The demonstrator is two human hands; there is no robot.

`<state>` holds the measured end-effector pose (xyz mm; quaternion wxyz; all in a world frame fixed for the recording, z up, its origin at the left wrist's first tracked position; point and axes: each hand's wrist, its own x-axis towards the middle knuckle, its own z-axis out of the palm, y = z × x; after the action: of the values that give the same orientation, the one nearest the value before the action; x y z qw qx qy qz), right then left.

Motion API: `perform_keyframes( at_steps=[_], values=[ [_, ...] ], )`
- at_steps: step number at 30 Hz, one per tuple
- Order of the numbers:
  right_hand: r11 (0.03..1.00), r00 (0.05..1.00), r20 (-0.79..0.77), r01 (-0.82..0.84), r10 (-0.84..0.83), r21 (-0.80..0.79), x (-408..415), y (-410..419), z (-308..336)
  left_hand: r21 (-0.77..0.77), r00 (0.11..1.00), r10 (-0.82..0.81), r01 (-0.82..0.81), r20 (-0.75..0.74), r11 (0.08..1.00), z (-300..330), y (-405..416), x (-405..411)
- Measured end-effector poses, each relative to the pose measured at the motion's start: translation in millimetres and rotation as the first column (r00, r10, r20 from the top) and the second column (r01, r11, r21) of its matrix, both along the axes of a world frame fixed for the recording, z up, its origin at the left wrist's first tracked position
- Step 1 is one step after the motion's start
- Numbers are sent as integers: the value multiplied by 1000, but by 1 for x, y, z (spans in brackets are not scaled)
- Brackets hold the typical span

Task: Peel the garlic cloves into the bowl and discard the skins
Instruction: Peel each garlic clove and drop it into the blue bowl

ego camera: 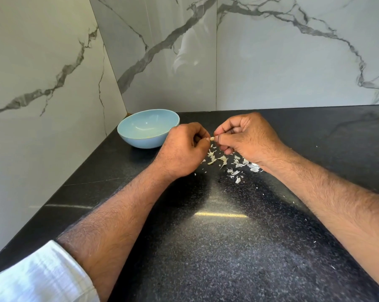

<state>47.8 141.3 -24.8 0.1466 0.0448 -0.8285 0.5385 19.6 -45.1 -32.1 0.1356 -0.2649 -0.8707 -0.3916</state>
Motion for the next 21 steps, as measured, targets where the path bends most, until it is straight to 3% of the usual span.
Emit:
perform_keyframes(
  at_steps=[10,21],
  values=[
    [990,997,-60,54,-46,127,6,-5,1,-24,999,24,-25,-29,999,0,0,2],
    [997,999,-44,28,-25,75,6,-9,0,-136,993,77,-88,-88,987,1,7,4]
  ],
)
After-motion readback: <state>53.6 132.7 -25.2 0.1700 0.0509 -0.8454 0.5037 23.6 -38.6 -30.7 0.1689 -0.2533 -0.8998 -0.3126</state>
